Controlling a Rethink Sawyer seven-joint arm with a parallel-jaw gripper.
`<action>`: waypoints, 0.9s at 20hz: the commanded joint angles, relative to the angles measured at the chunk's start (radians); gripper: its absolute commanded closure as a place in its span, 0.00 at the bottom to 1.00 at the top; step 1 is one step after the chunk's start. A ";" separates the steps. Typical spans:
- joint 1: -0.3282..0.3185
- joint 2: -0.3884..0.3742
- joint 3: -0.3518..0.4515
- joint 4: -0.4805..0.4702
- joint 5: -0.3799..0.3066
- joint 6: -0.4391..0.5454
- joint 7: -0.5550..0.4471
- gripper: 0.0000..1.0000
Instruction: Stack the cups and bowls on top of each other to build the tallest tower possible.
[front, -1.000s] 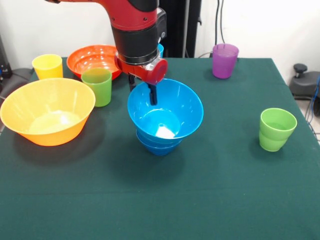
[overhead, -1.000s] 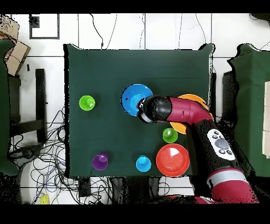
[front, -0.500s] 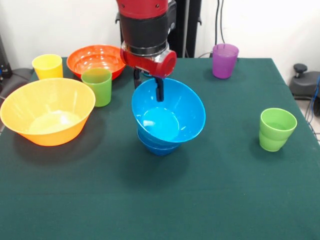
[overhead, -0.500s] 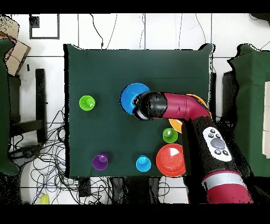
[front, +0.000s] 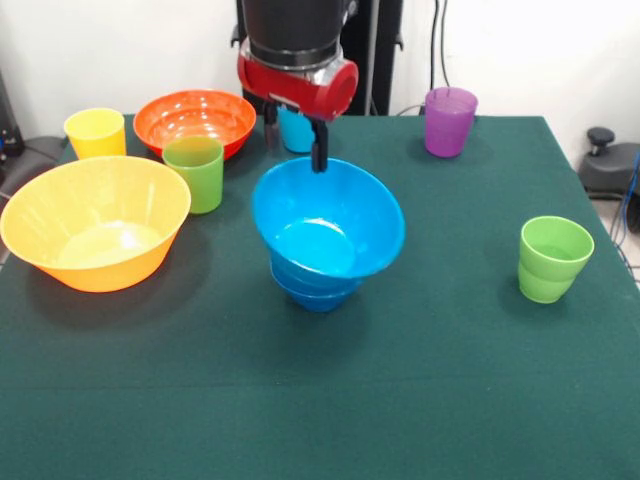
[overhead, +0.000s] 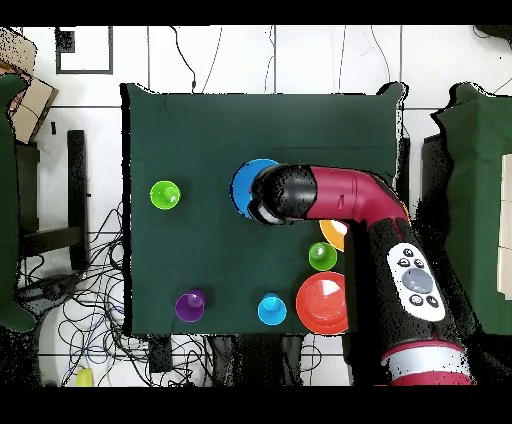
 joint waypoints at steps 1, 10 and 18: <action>0.032 -0.036 0.000 -0.070 -0.069 0.217 -0.133 0.00; 0.043 -0.042 0.021 -0.109 -0.060 0.299 -0.122 0.00; 0.051 -0.009 0.015 -0.159 -0.065 0.340 -0.107 0.00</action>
